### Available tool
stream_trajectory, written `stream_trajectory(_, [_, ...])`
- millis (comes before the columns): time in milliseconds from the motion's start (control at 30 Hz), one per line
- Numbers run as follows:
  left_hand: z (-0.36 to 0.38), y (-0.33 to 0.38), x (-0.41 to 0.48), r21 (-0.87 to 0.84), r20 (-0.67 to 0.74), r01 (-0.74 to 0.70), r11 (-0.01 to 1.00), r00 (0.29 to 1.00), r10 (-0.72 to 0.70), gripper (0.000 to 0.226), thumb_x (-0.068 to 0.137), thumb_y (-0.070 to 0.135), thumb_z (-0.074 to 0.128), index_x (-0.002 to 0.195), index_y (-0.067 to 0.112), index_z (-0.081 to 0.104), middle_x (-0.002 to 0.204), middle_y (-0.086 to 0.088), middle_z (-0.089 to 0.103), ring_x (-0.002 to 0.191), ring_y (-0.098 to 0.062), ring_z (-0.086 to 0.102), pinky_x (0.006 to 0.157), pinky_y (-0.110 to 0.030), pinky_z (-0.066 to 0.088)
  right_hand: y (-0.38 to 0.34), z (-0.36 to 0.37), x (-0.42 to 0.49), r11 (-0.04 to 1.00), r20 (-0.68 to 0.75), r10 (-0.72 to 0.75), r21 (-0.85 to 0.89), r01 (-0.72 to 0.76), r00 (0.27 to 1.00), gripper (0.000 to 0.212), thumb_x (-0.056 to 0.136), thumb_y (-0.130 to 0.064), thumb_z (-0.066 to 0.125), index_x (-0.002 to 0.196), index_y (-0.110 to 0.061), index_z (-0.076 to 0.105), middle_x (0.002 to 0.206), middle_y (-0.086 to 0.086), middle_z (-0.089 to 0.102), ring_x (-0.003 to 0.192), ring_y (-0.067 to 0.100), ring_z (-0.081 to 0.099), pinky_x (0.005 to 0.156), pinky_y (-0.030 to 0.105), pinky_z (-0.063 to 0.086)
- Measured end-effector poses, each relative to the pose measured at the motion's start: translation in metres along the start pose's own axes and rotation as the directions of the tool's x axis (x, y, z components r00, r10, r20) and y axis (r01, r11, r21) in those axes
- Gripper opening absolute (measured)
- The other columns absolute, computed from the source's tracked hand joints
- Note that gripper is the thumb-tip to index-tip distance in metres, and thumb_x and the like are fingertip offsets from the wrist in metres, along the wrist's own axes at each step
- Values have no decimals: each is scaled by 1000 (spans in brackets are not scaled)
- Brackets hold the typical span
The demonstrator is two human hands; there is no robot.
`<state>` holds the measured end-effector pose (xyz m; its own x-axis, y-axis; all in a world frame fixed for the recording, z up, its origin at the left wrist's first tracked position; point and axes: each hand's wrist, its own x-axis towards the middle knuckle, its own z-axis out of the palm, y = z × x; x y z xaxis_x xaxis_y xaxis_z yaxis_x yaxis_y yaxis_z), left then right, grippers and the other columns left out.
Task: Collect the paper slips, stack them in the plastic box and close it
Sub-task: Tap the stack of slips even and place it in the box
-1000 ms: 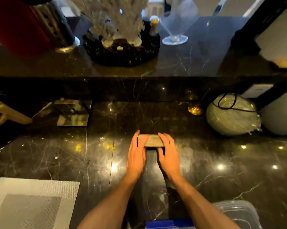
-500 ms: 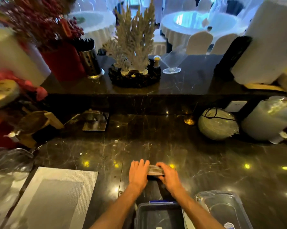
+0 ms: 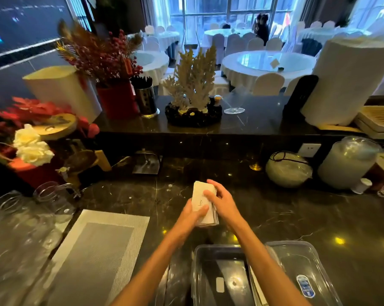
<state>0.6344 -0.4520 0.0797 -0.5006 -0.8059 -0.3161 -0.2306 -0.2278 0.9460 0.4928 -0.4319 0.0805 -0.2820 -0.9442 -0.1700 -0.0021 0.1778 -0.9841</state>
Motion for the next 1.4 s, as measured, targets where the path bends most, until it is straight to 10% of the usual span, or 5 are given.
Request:
stream_trajectory(200, [9,-14,-41,-365,-105,20,931,992,-63,46,95,21,59,138,15,45,126,-11,63,113,-26,64,97,-47,53,11,7,-43,925,-108,232,331,-185,967,68,99,-55,34,156,-19,23,155,7,39,141,24,42,114,39,39])
stream_trajectory(367, [43,-34,-58,-190,-70,39,981,996,-53,56,94,21,62,143,20,34,131,-4,57,111,-15,61,75,-25,59,13,28,-69,867,-2,430,279,-412,903,73,94,-66,28,130,-11,60,99,6,71,89,18,69,69,27,55])
stream_trajectory(533, [39,-43,-58,-135,-190,12,991,981,-37,57,96,19,59,145,22,30,132,-4,54,106,-10,59,65,-18,56,30,23,-75,899,-136,383,283,-335,914,73,94,-67,28,146,-19,44,141,8,56,126,25,57,99,37,48])
stream_trajectory(667, [58,-48,-60,-83,-135,-13,996,991,2,69,94,28,61,150,27,20,131,4,52,114,-10,57,84,-27,59,28,31,-74,911,-139,370,248,-330,918,59,94,-63,37,133,-21,52,111,5,65,101,20,64,76,32,56])
stream_trajectory(1400, [24,-115,-100,157,119,231,960,961,-251,82,91,27,62,153,36,9,153,-6,36,140,-25,37,113,-53,36,116,-9,-135,809,-60,571,-128,-573,819,32,93,-21,64,124,-19,59,124,4,65,119,25,61,102,46,50])
